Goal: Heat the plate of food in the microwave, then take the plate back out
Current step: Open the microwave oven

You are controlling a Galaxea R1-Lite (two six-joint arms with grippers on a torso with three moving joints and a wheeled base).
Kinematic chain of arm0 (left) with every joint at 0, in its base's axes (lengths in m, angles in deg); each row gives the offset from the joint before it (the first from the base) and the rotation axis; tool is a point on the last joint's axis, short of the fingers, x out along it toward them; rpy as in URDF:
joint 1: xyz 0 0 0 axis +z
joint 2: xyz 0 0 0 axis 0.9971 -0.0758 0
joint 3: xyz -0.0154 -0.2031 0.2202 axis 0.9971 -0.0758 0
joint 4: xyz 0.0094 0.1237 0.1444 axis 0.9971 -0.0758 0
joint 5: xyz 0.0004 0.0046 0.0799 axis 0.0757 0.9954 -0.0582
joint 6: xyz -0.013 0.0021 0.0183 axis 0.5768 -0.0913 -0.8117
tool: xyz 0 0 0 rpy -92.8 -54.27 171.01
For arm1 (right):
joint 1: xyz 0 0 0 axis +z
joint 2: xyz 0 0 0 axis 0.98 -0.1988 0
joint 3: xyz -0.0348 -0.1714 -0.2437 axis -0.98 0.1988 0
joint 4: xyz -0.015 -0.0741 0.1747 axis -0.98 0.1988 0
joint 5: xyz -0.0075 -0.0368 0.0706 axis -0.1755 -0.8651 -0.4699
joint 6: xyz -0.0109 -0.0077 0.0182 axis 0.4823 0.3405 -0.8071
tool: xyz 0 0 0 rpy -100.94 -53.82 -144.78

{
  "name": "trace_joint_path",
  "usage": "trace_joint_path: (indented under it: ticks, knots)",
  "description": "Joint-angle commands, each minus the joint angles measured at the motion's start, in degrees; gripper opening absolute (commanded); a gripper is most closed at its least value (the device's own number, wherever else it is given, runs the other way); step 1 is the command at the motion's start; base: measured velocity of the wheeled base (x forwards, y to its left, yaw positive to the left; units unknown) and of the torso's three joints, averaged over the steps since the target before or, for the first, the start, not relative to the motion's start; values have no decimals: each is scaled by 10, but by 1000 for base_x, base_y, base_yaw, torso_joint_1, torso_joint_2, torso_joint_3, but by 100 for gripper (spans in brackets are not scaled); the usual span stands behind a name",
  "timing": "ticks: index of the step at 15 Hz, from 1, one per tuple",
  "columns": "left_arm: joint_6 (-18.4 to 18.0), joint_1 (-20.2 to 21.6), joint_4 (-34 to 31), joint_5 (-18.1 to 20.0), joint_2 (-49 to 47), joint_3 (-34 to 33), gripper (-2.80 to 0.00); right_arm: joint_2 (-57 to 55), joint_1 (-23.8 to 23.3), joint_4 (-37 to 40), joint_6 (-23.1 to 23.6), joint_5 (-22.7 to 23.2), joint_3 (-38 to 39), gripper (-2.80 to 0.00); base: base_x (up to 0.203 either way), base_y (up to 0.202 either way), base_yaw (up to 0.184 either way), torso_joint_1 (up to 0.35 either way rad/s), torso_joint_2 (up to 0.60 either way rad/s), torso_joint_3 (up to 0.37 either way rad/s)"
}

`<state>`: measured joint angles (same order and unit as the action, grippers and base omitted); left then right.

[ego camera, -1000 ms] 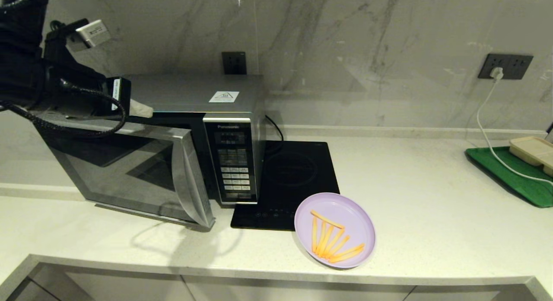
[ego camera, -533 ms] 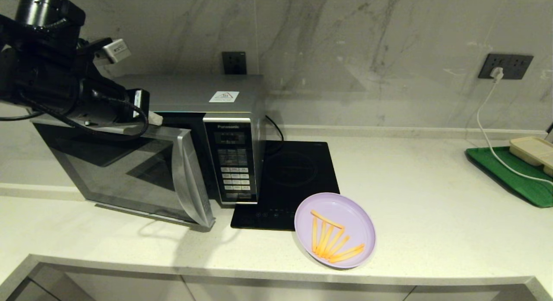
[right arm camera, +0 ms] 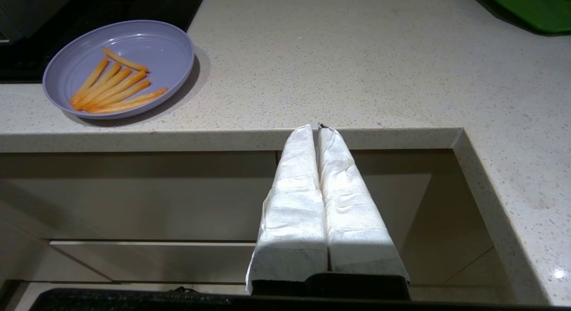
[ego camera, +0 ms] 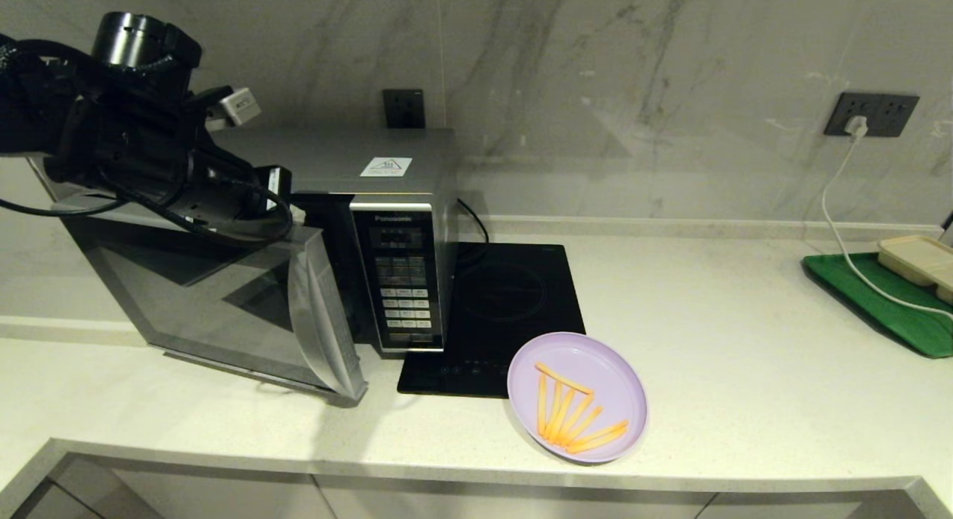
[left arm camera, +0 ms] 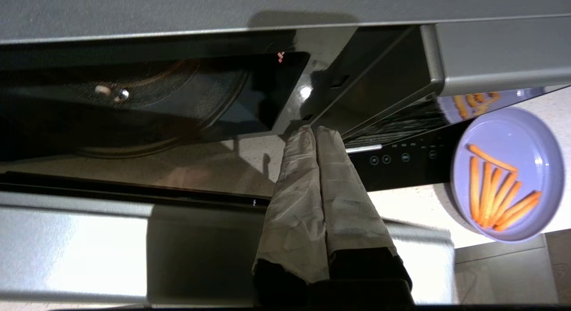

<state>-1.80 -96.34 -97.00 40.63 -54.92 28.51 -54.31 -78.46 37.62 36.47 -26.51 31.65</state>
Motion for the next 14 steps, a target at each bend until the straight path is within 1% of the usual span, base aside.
trace_joint_path:
  ticks: [1,4,6,7,9,12,14]
  knots:
    - [1,-1,-4,-13,2,-1,-280,0,0,0,0,0,0,-280,0,0,0,0,0,0]
    - [1,-11,-19,-40,20,-2,-280,0,0,0,0,0,0,-280,0,0,0,0,0,0]
    - [0,-13,-43,-56,39,-3,-280,0,0,0,0,0,0,-280,0,0,0,0,0,0]
    - [0,-14,-63,-72,48,-4,-280,0,0,0,0,0,0,-280,0,0,0,0,0,0]
    - [5,-14,-88,-82,64,-10,-280,0,0,0,0,0,0,-280,0,0,0,0,0,0]
    - [19,-12,-117,-111,88,-38,-280,0,0,0,0,0,0,-280,0,0,0,0,0,0]
    - [31,-11,-120,-143,104,-58,-280,0,0,0,0,0,0,-280,0,0,0,0,0,0]
